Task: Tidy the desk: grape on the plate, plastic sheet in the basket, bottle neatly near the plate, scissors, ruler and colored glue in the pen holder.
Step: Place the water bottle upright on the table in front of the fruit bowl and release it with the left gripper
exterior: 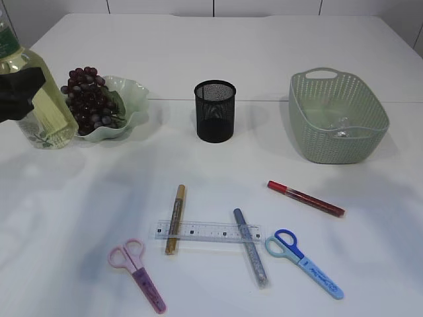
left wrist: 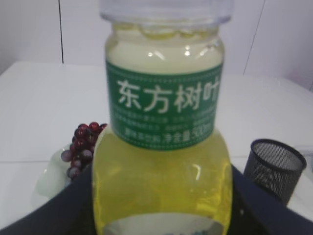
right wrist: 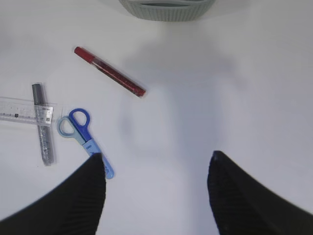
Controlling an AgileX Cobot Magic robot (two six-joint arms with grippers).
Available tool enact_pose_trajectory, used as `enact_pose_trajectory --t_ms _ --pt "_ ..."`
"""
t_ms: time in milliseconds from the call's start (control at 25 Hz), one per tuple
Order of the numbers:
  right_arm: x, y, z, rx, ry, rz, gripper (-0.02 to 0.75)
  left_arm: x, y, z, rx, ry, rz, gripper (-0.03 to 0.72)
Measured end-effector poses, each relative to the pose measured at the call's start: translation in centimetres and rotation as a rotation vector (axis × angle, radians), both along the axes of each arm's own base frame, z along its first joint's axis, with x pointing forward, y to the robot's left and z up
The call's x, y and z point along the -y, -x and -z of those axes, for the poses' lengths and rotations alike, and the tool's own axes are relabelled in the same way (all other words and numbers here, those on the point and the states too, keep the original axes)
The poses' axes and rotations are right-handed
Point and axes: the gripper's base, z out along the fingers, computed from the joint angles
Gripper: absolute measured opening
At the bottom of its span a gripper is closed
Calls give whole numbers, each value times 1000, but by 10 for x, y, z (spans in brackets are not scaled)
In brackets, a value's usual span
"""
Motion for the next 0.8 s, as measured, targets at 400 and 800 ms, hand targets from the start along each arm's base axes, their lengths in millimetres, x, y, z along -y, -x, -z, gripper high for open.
enact_pose_trajectory --t_ms 400,800 --pt "4 0 0 6 48 2 512 -3 -16 43 -33 -8 -51 428" --pt "5 -1 0 7 59 1 512 -2 -43 76 -101 -46 -63 428"
